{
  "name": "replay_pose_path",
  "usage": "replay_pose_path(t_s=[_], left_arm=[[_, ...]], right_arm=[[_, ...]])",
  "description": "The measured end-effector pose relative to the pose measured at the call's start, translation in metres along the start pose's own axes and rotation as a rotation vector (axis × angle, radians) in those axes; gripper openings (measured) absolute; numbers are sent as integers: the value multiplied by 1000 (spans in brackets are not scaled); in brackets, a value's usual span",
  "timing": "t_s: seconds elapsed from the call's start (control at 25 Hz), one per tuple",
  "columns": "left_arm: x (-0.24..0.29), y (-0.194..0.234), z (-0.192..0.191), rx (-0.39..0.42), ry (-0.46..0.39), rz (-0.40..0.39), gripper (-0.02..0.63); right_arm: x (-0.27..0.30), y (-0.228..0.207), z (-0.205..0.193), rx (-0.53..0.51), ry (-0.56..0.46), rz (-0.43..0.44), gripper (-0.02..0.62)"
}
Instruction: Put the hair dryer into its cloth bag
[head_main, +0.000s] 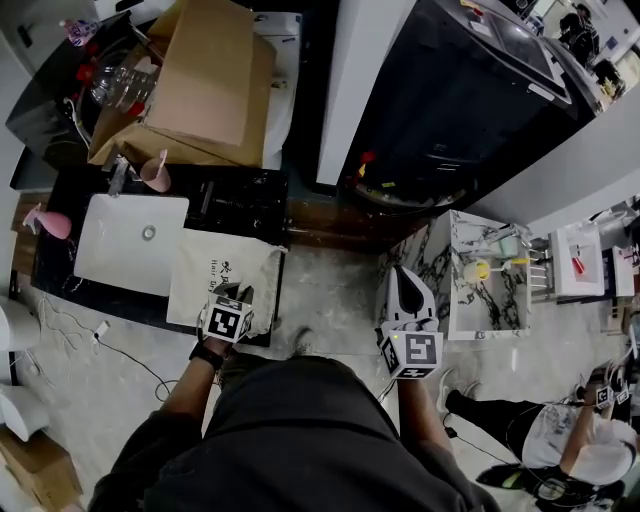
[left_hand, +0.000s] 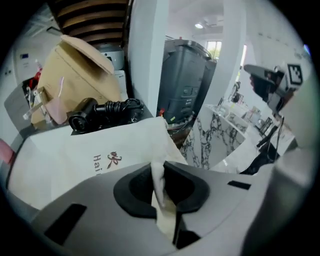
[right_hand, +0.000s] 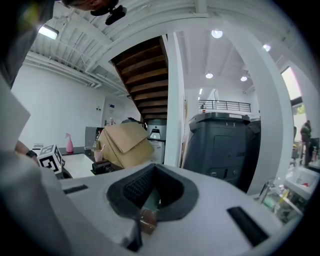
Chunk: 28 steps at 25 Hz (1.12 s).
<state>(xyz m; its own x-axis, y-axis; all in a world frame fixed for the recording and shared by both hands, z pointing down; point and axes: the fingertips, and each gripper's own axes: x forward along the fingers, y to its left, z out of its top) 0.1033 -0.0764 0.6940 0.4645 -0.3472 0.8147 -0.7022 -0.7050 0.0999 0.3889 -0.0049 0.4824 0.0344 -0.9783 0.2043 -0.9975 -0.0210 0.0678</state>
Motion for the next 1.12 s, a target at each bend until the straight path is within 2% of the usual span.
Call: replay_pose_path(t_s=[0.16,0.36,0.56,0.68,0.8,0.84,0.96,1.12], left_arm=[[-26,14,15,-111,-63,-67,26],[-49,19,27,-157,-119,-98,23],[-58,20,32,-191,-157,-130,23],[-60,20,35,-190,-166,-141,23],[-63,19,37,-189,-174,-148,23],[-64,19,38,-190,-177,-150,23],[-65,19,36,-190,-178,-155,23],[-67,17,32,-189,-173,-163,23]], right_arm=[[15,4,3,-13,5,28,2],[39,19,18,-39,-24,93,0],[75,54,38,-84,-43,228,14],[96,79,49,-108,-37,327,88],[107,96,58,-119,-40,407,198],[109,100,59,-120,-39,425,269],[113,104,60,-112,-28,466,356],[124,114,58,-157,11,524,362]])
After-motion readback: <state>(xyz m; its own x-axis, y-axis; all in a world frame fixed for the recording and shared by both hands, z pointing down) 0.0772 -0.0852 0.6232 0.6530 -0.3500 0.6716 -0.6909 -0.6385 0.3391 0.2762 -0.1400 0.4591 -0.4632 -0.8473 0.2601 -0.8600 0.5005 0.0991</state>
